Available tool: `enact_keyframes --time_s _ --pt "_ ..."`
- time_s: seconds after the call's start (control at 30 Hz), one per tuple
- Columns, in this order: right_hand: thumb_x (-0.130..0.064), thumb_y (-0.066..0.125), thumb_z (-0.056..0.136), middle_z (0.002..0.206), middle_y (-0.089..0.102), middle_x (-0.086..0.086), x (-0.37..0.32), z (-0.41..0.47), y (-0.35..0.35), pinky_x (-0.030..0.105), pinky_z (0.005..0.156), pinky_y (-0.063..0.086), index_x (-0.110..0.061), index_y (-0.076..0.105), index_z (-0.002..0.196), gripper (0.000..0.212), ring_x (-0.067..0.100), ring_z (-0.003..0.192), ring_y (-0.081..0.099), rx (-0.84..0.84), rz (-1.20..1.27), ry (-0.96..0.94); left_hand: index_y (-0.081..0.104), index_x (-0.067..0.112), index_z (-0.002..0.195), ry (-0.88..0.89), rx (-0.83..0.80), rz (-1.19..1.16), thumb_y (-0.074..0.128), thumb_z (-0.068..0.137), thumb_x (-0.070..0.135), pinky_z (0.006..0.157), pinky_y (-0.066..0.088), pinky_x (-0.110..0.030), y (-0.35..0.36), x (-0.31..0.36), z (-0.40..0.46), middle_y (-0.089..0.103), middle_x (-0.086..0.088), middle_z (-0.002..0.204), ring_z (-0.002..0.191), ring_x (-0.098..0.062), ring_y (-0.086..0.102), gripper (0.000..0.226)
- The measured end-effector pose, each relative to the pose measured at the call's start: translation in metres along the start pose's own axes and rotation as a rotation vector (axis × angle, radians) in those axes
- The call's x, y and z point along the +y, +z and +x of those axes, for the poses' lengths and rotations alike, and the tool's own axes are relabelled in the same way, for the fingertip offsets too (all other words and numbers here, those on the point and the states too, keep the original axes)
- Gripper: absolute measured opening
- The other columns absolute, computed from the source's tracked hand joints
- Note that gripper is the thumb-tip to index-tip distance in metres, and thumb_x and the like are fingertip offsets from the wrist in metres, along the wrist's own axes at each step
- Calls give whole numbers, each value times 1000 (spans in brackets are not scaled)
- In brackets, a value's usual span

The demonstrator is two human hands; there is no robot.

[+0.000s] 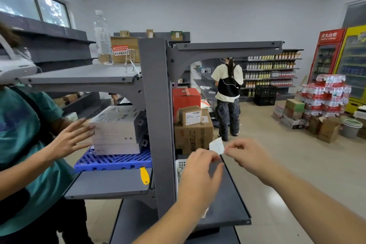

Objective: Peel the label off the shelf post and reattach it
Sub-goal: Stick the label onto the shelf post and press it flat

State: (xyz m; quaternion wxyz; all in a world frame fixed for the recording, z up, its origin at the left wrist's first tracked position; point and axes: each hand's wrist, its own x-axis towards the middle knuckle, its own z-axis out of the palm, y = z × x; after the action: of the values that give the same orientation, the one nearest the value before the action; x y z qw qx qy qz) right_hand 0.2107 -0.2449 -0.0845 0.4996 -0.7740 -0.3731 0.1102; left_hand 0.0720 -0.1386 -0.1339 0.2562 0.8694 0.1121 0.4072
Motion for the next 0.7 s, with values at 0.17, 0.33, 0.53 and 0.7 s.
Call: enact_keyframes --time_s 0.17,0.33,0.53,0.7 --pt "-6 64 88 49 51 -14 -24 -2 15 25 53 32 -1 74 74 18 5 47 40 -33 135 -27 68 23 112 174 159 110 69 90 33 91 36 -7 -24 -2 10 59 10 110 103 -5 50 24" --pt "1 59 87 55 54 -5 -51 -3 32 20 50 35 -5 70 65 25 8 49 42 -55 248 -61 70 25 110 221 185 146 73 92 28 92 36 -8 -47 -8 18 66 14 109 104 -6 52 19" --pt "3 57 92 58 55 -2 -78 -6 47 15 47 37 -15 69 60 38 5 49 46 -103 330 -120 74 23 108 228 225 154 77 90 19 95 35 -6 -76 -11 23 72 13 104 101 -9 59 19" --pt "-5 60 98 57 46 -1 -96 -4 55 26 50 28 -17 76 69 35 13 50 37 -155 455 -155 74 31 102 72 262 22 74 93 22 83 49 -17 -106 -2 29 67 27 93 94 -2 61 13"
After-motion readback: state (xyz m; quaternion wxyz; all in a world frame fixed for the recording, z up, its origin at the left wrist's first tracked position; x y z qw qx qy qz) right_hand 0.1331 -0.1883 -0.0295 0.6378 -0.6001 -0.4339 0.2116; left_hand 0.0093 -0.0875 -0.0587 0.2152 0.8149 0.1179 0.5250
